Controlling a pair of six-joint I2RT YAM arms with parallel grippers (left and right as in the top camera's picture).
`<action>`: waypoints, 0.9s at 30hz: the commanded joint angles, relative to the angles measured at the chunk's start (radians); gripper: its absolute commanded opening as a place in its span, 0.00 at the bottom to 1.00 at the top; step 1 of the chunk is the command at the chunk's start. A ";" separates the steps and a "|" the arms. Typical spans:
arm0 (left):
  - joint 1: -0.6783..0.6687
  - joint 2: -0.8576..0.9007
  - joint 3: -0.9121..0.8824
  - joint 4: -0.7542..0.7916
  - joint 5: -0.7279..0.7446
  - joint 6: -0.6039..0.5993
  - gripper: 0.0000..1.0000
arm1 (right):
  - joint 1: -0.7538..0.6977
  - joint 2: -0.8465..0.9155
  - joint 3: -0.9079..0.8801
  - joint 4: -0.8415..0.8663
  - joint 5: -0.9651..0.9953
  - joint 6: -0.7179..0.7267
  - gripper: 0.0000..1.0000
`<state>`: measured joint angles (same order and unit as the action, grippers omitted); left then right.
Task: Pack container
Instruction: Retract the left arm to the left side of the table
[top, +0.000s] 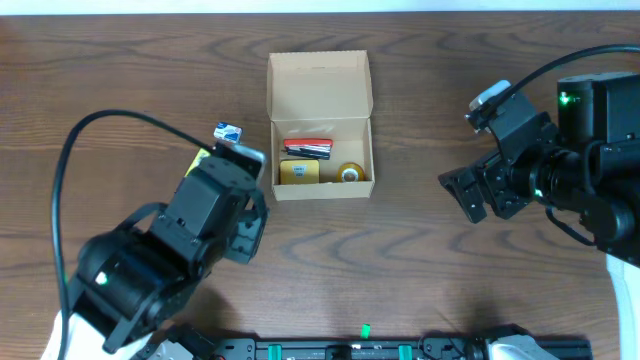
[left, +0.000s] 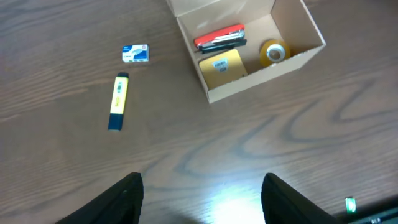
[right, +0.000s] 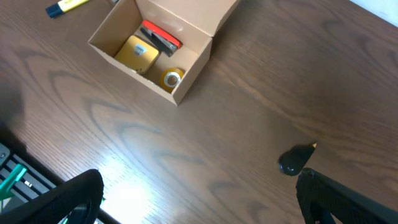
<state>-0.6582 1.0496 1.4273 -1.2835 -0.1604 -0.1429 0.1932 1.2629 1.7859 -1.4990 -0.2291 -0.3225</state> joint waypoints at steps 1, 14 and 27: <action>0.004 -0.018 0.010 -0.023 0.005 0.008 0.66 | 0.004 0.000 0.002 0.002 -0.016 -0.007 0.99; 0.159 -0.034 0.009 -0.036 0.029 0.061 0.87 | 0.004 0.005 0.002 0.064 -0.019 0.031 0.99; 0.423 -0.031 0.009 -0.023 0.151 0.193 0.95 | -0.093 0.156 -0.036 0.064 0.301 0.439 0.99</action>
<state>-0.2459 1.0225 1.4273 -1.3128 -0.0288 0.0135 0.1257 1.3827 1.7760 -1.4403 0.0322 0.0078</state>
